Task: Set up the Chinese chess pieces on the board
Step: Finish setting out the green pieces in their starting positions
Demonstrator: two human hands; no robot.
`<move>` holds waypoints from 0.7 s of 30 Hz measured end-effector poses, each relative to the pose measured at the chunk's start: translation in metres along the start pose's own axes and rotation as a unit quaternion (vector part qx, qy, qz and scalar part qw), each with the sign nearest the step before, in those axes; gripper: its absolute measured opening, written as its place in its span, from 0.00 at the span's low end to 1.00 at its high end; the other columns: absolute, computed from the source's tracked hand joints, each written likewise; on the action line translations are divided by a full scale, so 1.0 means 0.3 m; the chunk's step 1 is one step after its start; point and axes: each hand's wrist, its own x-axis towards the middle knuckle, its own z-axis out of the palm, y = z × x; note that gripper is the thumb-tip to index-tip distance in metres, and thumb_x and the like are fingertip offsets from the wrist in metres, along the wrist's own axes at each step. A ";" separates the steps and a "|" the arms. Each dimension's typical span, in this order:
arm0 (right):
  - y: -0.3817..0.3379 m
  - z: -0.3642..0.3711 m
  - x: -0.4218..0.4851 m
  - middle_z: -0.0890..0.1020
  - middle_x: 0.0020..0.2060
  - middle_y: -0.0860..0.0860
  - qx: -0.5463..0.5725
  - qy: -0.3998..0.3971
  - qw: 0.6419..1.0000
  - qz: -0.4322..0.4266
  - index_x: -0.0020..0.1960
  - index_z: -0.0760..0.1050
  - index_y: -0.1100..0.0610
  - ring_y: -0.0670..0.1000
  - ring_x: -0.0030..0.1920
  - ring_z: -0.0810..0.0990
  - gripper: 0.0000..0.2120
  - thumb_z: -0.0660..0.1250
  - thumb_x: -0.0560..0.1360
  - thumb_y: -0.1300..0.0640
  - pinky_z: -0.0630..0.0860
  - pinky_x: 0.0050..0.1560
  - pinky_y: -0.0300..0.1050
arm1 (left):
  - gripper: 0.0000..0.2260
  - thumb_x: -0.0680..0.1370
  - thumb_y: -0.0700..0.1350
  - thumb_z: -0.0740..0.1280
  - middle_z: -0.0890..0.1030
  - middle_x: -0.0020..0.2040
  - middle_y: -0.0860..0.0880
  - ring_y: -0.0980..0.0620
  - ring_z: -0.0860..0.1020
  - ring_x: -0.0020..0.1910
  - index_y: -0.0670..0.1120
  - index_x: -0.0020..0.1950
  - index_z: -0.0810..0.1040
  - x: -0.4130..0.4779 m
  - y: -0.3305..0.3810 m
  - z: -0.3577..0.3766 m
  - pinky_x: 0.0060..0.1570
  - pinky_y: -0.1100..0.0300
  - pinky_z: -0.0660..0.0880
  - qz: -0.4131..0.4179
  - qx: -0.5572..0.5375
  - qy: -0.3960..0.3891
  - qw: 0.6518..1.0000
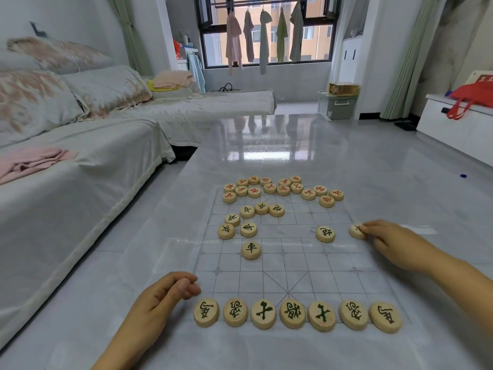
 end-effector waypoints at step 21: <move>-0.011 0.046 -0.218 0.68 0.48 0.34 0.103 0.022 0.991 -0.080 0.68 0.66 0.47 0.37 0.49 0.71 0.23 0.66 0.74 0.51 0.68 0.46 0.30 | 0.03 0.74 0.44 0.68 0.80 0.44 0.49 0.54 0.78 0.42 0.50 0.48 0.77 0.147 0.115 0.058 0.43 0.65 0.74 -0.033 0.182 -0.034 0.982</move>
